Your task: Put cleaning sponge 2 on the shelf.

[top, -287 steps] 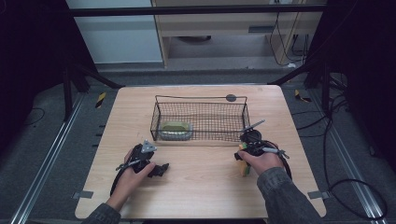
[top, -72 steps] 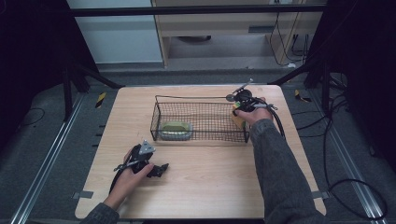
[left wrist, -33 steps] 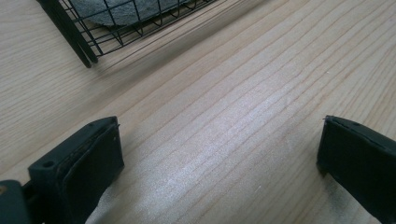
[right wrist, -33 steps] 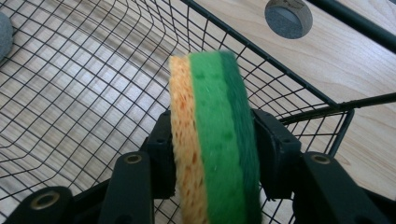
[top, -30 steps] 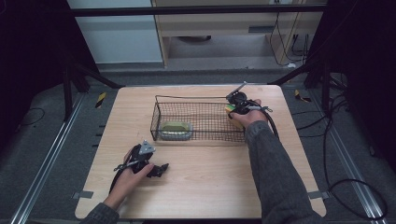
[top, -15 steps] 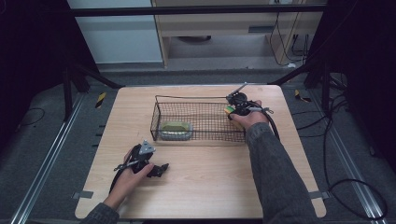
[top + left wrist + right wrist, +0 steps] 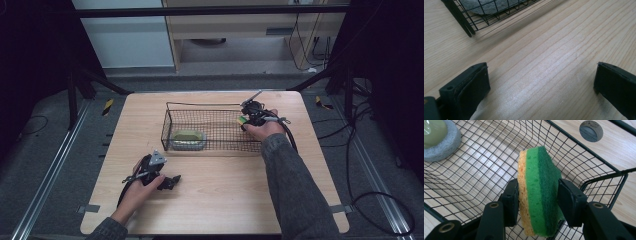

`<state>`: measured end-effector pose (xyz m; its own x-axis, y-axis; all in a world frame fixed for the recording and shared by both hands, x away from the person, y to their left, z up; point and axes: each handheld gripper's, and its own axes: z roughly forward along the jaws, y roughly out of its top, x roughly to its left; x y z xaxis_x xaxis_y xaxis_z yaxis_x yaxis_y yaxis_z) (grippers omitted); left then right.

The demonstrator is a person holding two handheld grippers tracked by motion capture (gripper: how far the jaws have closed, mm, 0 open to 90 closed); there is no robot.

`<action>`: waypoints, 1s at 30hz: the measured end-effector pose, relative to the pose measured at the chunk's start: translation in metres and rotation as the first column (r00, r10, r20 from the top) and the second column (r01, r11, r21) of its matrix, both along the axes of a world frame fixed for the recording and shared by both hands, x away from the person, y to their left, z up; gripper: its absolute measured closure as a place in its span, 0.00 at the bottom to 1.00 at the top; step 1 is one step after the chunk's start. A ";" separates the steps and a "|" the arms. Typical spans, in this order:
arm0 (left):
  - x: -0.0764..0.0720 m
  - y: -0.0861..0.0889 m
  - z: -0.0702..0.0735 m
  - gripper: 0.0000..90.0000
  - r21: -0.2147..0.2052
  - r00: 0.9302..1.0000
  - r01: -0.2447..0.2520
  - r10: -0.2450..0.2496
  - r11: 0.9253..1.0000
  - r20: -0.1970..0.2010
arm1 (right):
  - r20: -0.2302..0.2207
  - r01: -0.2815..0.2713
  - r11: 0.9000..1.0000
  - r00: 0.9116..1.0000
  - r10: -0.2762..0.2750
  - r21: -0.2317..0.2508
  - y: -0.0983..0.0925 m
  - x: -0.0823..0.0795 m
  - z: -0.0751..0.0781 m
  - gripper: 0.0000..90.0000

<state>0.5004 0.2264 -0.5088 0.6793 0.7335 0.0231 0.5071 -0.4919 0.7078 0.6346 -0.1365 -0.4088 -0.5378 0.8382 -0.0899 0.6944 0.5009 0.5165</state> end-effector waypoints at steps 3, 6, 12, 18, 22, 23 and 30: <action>0.000 0.000 0.000 0.00 -0.001 1.000 0.000 0.000 1.000 0.000 | -0.003 0.008 1.000 1.000 -0.008 0.006 -0.001 -0.002 0.001 0.59; 0.000 0.000 0.000 0.00 0.000 1.000 0.001 -0.001 1.000 0.000 | -0.002 0.005 1.000 1.000 -0.005 0.014 -0.002 -0.003 0.002 0.58; 0.000 0.000 0.000 0.00 0.000 1.000 0.001 -0.001 1.000 0.000 | 0.001 0.005 1.000 1.000 -0.005 0.024 -0.001 -0.006 0.006 0.56; 0.000 0.000 0.000 0.00 -0.001 1.000 0.001 -0.001 1.000 0.001 | -0.009 0.012 1.000 1.000 -0.012 0.029 -0.001 -0.008 0.006 0.53; 0.000 0.000 0.000 0.00 -0.001 1.000 0.001 -0.001 1.000 0.001 | -0.018 0.009 0.999 1.000 -0.009 0.036 -0.002 -0.010 0.006 0.50; 0.000 0.000 0.000 0.00 -0.001 1.000 0.001 -0.001 1.000 0.001 | -0.019 0.012 0.999 1.000 -0.011 0.038 -0.002 -0.010 0.006 0.49; 0.000 0.000 0.000 0.00 0.000 1.000 0.002 -0.002 1.000 0.000 | -0.022 0.014 0.999 1.000 -0.013 0.051 0.000 -0.013 0.008 0.42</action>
<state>0.5006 0.2262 -0.5088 0.6808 0.7320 0.0237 0.5057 -0.4933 0.7078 0.6216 -0.1368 -0.4005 -0.5282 0.8484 -0.0350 0.7119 0.4649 0.5264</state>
